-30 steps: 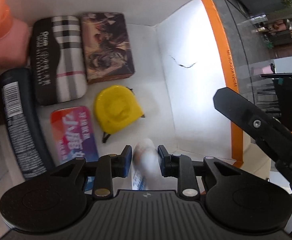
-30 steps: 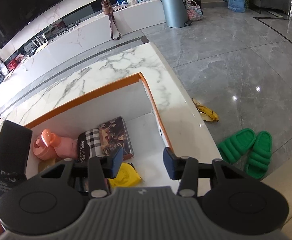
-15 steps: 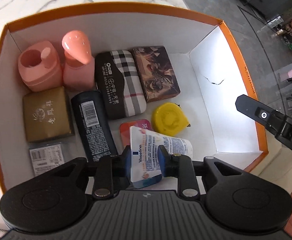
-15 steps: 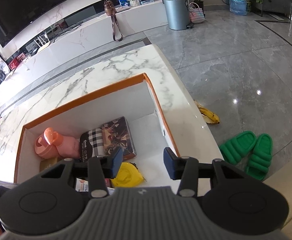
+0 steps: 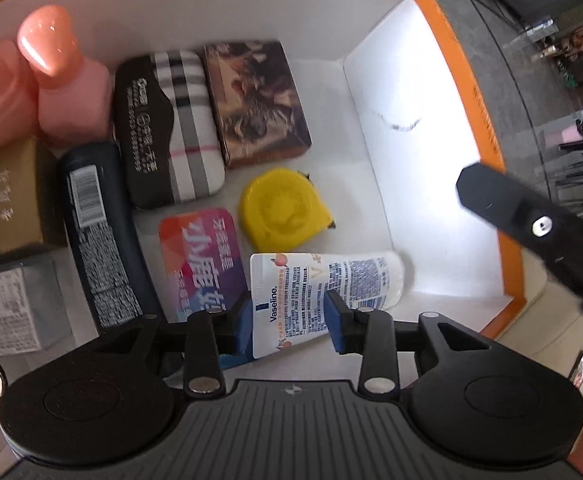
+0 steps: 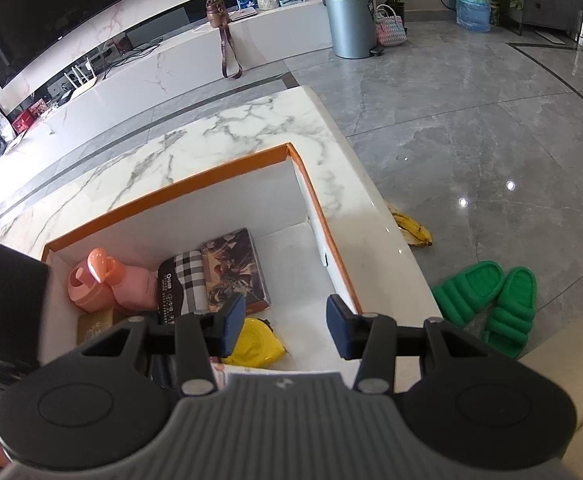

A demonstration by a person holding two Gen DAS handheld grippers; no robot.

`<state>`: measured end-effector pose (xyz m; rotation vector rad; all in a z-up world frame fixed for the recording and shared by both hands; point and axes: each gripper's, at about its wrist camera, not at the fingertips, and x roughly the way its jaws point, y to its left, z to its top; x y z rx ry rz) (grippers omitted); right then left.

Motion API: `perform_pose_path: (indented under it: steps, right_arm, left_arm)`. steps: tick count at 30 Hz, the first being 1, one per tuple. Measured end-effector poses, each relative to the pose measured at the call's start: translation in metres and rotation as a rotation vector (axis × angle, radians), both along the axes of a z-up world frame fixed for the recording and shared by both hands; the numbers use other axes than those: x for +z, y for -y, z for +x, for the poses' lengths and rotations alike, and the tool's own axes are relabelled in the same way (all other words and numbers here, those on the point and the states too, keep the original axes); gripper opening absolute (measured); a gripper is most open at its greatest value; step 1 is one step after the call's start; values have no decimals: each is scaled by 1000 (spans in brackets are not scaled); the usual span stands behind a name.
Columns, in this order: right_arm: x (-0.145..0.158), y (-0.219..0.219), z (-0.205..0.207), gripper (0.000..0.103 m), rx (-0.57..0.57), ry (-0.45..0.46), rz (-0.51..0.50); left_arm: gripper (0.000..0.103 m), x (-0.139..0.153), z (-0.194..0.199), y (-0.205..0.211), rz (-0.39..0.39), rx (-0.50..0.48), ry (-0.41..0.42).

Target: Organize rigid objects

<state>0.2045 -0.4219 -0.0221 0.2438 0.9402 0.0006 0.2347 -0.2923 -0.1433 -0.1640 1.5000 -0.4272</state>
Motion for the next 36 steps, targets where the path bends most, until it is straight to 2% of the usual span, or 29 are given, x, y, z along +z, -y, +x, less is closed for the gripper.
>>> perform_pose_path:
  steps: [4, 6, 12, 16, 18, 21, 27, 31, 36]
  right_arm:
    - [5, -4, -5, 47, 4, 6, -3]
    - [8, -5, -9, 47, 2, 9, -6]
    - [19, -12, -22, 47, -2, 21, 1]
    - [32, -18, -34, 49, 7, 47, 5]
    - [40, -23, -41, 53, 19, 71, 3]
    - [52, -32, -53, 54, 46, 110, 5]
    - [72, -57, -75, 64, 108, 196, 20]
    - [80, -75, -88, 69, 136, 247, 47]
    - [77, -93, -100, 71, 128, 238, 52]
  left_arm:
    - [45, 4, -6, -4, 20, -1, 9]
    - [56, 13, -9, -12, 27, 6, 33]
    - [57, 56, -26, -39, 10, 17, 140]
    - [57, 95, -42, -60, 11, 29, 283]
    - [57, 118, -53, -72, 13, 40, 381]
    - [57, 145, -68, -87, 8, 69, 540]
    - [59, 195, -112, -121, 62, 143, 787]
    - [69, 209, -136, -138, 136, 180, 892]
    - [87, 217, -157, -156, 169, 181, 925]
